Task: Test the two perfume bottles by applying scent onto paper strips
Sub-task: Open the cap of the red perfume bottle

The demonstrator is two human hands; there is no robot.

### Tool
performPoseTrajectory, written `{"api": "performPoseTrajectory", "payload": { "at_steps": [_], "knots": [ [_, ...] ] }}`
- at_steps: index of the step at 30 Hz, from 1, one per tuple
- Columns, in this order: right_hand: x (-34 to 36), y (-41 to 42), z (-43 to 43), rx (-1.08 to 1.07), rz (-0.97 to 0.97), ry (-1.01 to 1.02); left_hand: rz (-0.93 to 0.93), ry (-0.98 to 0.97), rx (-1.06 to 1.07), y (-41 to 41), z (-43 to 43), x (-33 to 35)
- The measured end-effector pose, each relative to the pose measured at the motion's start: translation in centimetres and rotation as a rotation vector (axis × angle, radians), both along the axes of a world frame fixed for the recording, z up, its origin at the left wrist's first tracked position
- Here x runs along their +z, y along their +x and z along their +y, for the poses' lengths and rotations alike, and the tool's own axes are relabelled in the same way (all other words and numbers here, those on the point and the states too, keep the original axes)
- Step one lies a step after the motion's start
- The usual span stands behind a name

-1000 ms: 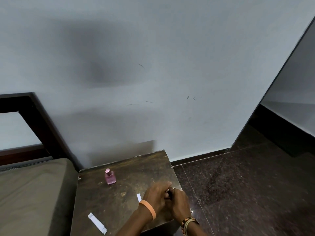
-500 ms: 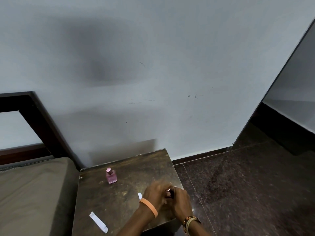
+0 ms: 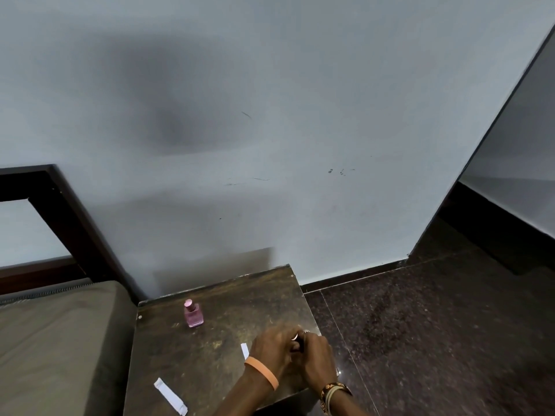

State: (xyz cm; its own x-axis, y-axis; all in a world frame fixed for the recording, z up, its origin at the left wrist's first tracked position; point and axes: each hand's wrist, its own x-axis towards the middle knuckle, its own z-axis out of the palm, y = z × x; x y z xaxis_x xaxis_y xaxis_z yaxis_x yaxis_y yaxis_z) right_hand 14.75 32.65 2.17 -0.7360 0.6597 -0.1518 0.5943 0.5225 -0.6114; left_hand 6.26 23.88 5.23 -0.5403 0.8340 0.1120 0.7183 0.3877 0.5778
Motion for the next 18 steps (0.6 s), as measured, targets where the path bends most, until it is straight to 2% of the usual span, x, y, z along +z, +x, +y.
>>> {"api": "performPoseTrajectory", "payload": {
  "at_steps": [6, 9, 12, 18],
  "knots": [
    [0.4, 0.3, -0.1, 0.002, 0.024, -0.032, -0.024, -0.085, -0.098, -0.8, 0.3, -0.4],
    [0.2, 0.2, 0.0, 0.006, 0.010, -0.011, -0.010, -0.102, -0.019, -1.1, 0.0, -0.6],
    [0.3, 0.1, -0.1, 0.010, 0.005, 0.023, -0.021, -0.022, 0.068, -0.7, -0.4, -1.3],
    [0.4, 0.0, -0.1, -0.006, -0.020, 0.024, -0.061, -0.025, -0.030, -0.4, 0.0, -0.6]
  ]
}}
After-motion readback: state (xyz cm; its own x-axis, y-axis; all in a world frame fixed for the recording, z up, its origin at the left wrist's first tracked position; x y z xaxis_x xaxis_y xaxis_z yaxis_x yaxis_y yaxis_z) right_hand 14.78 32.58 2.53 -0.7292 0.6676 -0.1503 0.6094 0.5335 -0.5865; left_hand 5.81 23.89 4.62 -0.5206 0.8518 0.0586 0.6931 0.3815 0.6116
